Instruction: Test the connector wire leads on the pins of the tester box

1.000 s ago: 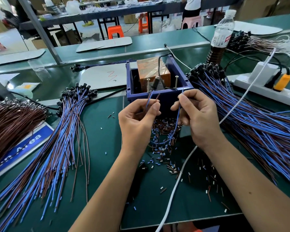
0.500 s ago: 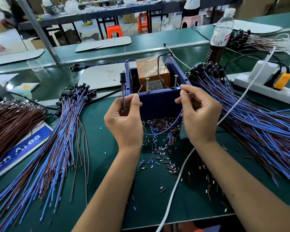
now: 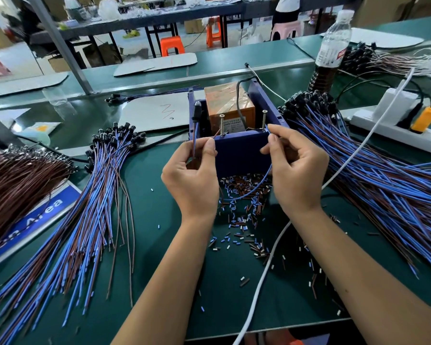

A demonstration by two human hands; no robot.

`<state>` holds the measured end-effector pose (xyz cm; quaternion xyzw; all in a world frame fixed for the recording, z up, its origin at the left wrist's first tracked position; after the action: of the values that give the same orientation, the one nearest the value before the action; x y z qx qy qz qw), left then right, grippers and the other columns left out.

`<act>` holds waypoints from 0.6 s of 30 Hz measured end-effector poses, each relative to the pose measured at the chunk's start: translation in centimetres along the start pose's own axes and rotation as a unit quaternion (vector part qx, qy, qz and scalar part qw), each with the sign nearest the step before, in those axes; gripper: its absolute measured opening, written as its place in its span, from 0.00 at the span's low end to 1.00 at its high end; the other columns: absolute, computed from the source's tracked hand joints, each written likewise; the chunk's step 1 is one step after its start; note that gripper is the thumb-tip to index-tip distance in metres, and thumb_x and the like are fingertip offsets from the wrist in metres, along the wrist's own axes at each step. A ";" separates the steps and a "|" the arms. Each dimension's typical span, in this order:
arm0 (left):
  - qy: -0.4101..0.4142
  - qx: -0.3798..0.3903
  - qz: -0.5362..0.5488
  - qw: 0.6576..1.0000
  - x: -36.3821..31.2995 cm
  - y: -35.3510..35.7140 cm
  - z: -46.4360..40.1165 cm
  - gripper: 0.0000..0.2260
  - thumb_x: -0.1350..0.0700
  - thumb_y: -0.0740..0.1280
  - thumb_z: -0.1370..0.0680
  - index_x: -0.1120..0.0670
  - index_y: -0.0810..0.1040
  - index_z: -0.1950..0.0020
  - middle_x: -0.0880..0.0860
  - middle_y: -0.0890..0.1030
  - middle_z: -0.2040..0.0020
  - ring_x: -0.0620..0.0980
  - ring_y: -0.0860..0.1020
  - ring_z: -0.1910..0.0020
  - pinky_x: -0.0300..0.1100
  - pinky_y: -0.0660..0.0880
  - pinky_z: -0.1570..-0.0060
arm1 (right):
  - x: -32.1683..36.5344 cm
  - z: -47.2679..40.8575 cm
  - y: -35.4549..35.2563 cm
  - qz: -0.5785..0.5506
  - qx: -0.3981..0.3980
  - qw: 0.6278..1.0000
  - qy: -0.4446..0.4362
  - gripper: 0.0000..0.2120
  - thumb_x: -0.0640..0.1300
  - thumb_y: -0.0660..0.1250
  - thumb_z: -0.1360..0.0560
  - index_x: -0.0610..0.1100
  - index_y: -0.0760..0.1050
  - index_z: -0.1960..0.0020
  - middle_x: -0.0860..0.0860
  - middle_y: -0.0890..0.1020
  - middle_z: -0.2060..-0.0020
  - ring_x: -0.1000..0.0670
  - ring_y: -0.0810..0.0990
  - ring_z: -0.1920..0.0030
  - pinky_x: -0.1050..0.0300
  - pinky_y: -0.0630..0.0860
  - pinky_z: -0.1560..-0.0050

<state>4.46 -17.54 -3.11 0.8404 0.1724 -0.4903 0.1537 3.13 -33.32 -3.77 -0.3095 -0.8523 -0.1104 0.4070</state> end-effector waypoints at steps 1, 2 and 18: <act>0.000 -0.001 0.001 1.000 0.0 0.0 0.0 0.04 0.59 0.74 0.22 0.54 0.85 0.57 0.48 0.83 0.65 0.44 0.79 0.63 0.35 0.75 0.58 | 0.0 0.0 0.0 0.001 0.000 1.000 0.001 0.10 0.40 0.67 0.17 0.40 0.84 0.41 0.52 0.86 0.62 0.56 0.84 0.63 0.64 0.77 0.58; 0.000 -0.002 0.001 1.000 0.0 -0.1 0.0 0.04 0.59 0.74 0.22 0.55 0.85 0.56 0.48 0.83 0.64 0.43 0.79 0.63 0.35 0.75 0.57 | -0.1 0.0 0.0 0.003 0.001 1.000 0.002 0.10 0.40 0.67 0.17 0.40 0.84 0.41 0.52 0.86 0.62 0.56 0.83 0.64 0.63 0.77 0.59; 0.042 -0.007 0.004 0.999 -1.9 0.5 1.5 0.04 0.60 0.73 0.21 0.54 0.84 0.56 0.51 0.83 0.63 0.46 0.79 0.64 0.35 0.75 0.61 | 0.3 0.3 -1.8 -0.025 -0.016 0.999 0.031 0.08 0.40 0.67 0.17 0.44 0.82 0.41 0.53 0.85 0.64 0.51 0.83 0.67 0.54 0.79 0.66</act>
<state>2.62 -18.89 -2.10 0.8597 0.1786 -0.4529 0.1546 1.69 -34.48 -3.65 -0.2905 -0.8451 -0.1434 0.4253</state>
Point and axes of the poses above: each hand's wrist, its own z-axis away from the middle knuckle, its own y-axis out of the palm, x = y × z, the point moved 1 cm from there along -z, towards the middle knuckle
